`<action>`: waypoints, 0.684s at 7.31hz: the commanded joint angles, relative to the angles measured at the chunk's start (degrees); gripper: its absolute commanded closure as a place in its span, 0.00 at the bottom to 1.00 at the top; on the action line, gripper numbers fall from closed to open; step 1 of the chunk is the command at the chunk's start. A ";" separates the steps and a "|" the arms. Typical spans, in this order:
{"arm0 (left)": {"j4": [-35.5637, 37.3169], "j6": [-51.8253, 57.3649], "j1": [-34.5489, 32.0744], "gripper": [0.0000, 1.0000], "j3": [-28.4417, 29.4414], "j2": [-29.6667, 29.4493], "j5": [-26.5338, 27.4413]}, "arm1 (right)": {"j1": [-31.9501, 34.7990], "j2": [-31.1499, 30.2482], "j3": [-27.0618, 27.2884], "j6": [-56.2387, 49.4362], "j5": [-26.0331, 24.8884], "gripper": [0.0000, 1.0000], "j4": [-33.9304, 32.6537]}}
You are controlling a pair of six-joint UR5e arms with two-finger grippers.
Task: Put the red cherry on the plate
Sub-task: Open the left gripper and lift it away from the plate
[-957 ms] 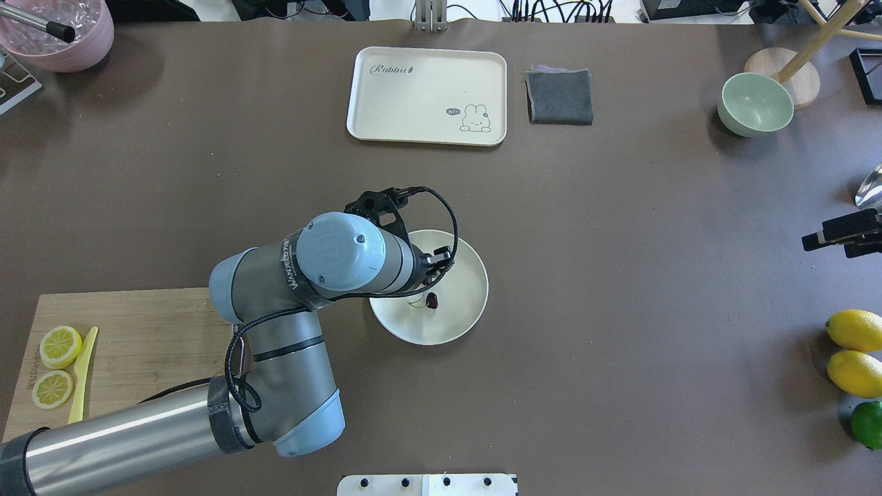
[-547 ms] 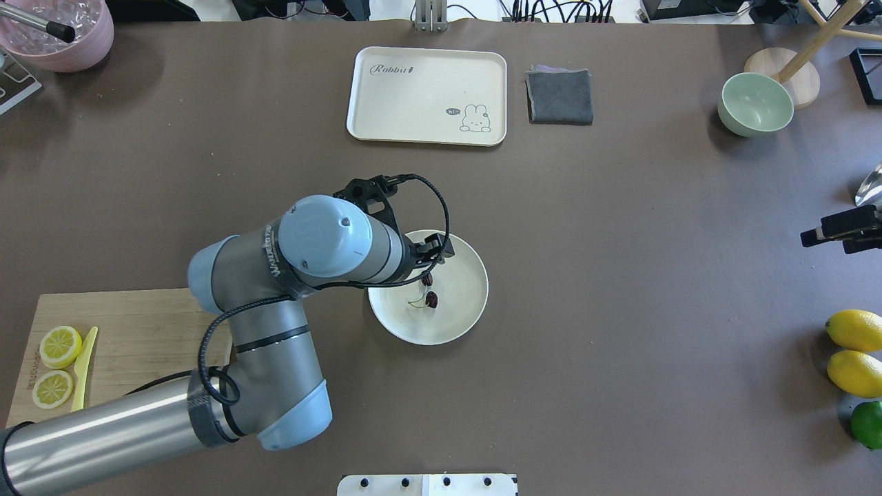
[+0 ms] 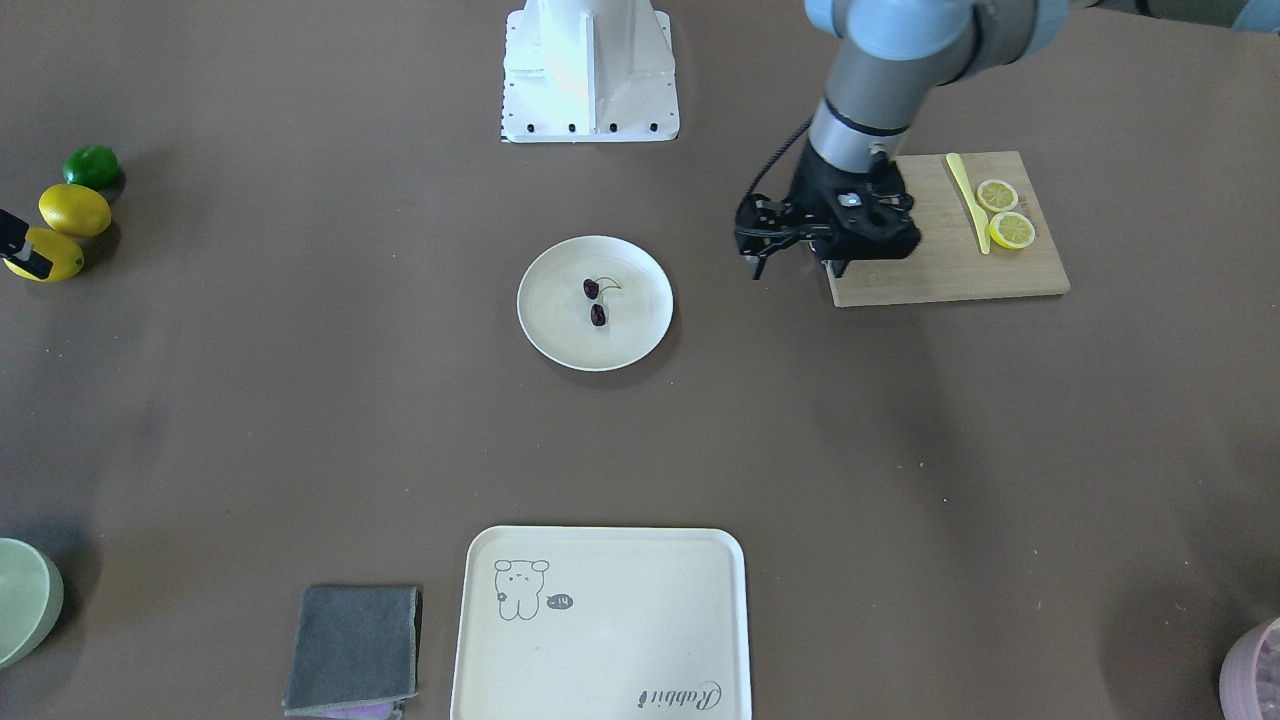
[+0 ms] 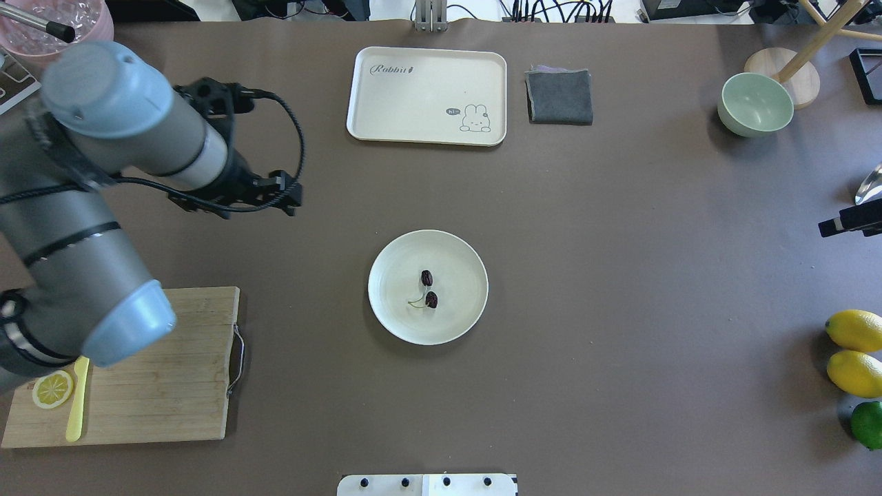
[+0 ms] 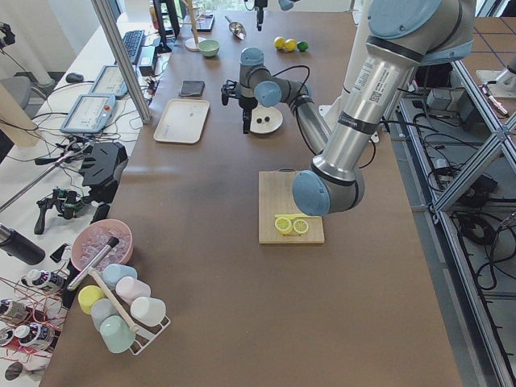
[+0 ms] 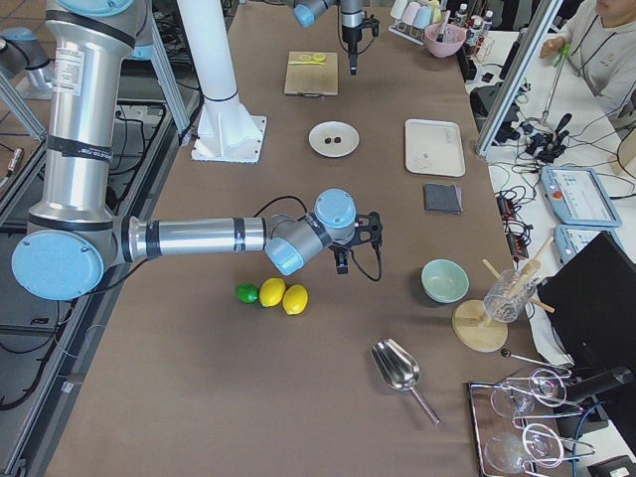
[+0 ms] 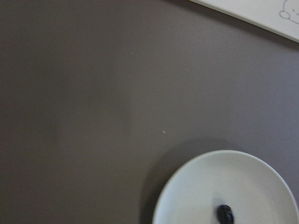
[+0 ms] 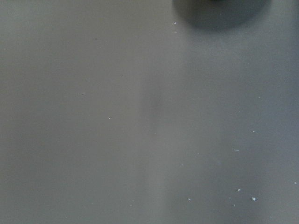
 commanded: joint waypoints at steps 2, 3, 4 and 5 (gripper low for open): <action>2.01 40.51 -24.07 0.03 -0.31 18.20 -10.08 | 3.81 0.26 -0.04 -14.62 -2.58 0.00 -11.18; 2.00 53.33 -31.14 0.02 3.55 21.03 -15.10 | 4.95 0.79 0.22 -16.66 -3.45 0.00 -13.05; 1.83 60.42 -35.47 0.02 5.33 23.84 -15.85 | 5.22 0.88 0.13 -18.24 -4.68 0.00 -14.37; 1.57 63.88 -38.30 0.02 6.57 25.52 -15.94 | 5.66 0.88 0.05 -21.39 -5.91 0.00 -16.47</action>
